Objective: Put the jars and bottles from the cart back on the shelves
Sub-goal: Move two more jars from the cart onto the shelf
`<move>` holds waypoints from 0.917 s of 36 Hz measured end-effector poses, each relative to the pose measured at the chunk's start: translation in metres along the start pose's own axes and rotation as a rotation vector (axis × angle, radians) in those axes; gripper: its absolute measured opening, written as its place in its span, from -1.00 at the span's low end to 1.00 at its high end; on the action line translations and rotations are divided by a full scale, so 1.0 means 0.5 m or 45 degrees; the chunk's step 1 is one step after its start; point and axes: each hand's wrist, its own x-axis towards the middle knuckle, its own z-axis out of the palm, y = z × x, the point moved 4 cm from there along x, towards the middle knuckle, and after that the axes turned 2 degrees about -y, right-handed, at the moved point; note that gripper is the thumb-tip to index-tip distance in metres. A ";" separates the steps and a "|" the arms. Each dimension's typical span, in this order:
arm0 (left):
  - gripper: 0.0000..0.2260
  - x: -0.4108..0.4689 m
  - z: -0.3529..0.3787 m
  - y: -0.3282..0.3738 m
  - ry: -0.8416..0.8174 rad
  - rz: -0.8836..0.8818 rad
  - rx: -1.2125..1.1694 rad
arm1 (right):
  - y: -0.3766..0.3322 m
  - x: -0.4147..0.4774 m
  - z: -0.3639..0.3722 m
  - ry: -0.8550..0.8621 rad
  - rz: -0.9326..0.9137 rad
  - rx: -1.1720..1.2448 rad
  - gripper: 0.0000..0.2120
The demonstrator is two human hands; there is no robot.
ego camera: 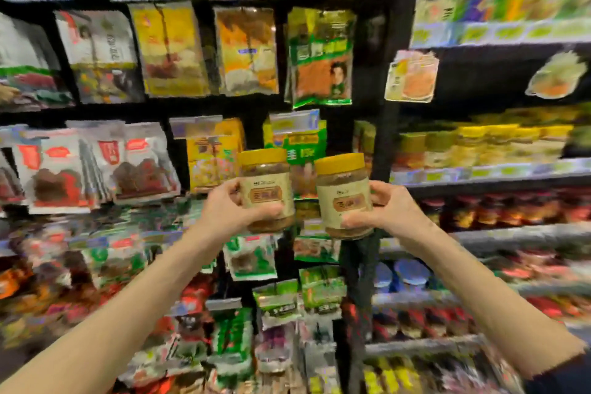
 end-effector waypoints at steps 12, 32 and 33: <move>-0.55 0.102 0.498 0.122 -0.417 0.153 -0.096 | 0.042 -0.164 -0.467 0.433 0.011 -0.117 -0.57; -0.10 0.181 1.076 0.219 -0.732 0.150 -0.107 | 0.120 -0.295 -1.003 0.745 0.019 -0.198 -0.56; -0.09 0.189 1.097 0.222 -0.739 0.147 -0.102 | 0.124 -0.292 -1.023 0.755 0.019 -0.198 -0.56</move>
